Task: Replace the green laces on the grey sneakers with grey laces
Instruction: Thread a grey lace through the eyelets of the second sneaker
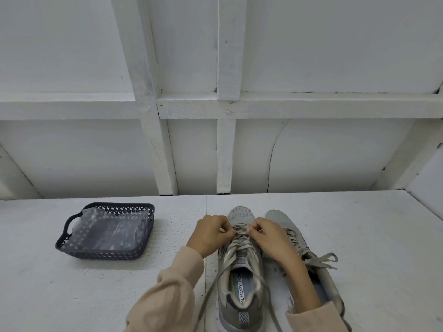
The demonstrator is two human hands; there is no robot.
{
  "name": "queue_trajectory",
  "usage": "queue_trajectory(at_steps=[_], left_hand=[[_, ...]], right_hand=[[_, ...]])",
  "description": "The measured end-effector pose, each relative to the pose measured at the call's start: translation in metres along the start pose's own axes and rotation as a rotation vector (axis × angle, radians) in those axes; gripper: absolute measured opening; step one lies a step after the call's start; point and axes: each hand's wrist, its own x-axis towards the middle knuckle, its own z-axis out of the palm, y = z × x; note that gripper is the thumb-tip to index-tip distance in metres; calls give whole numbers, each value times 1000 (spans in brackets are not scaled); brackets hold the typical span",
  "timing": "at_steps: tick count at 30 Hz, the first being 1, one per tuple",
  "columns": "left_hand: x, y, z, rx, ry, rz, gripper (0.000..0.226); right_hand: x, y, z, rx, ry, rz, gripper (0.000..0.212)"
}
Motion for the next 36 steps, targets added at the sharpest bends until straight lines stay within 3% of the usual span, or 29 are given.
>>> queue_trajectory(at_steps=[6,10,19,24,28,32,36], left_hand=[[-2,0,12,166,66,106,23],[-7,-2,12,151,54,128,24],[-16,-10,9,-107,-14,96,17],[-18,-19,0,-496,-101,34,12],[-19,-23,1,-660,-77,-22,28],[-14,-27,10,-621,40,-66,30],[-6,-21,13,-279,102,12,7]], right_hand=[[1,-1,7,-81,78,-35,18],[0,0,2,10,41,-52,17],[-5,4,-7,274,-143,-83,15],[0,8,-2,351,-64,82,32],[5,7,8,157,68,47,19],[4,8,12,110,132,9,10],[4,9,12,104,130,0,3]])
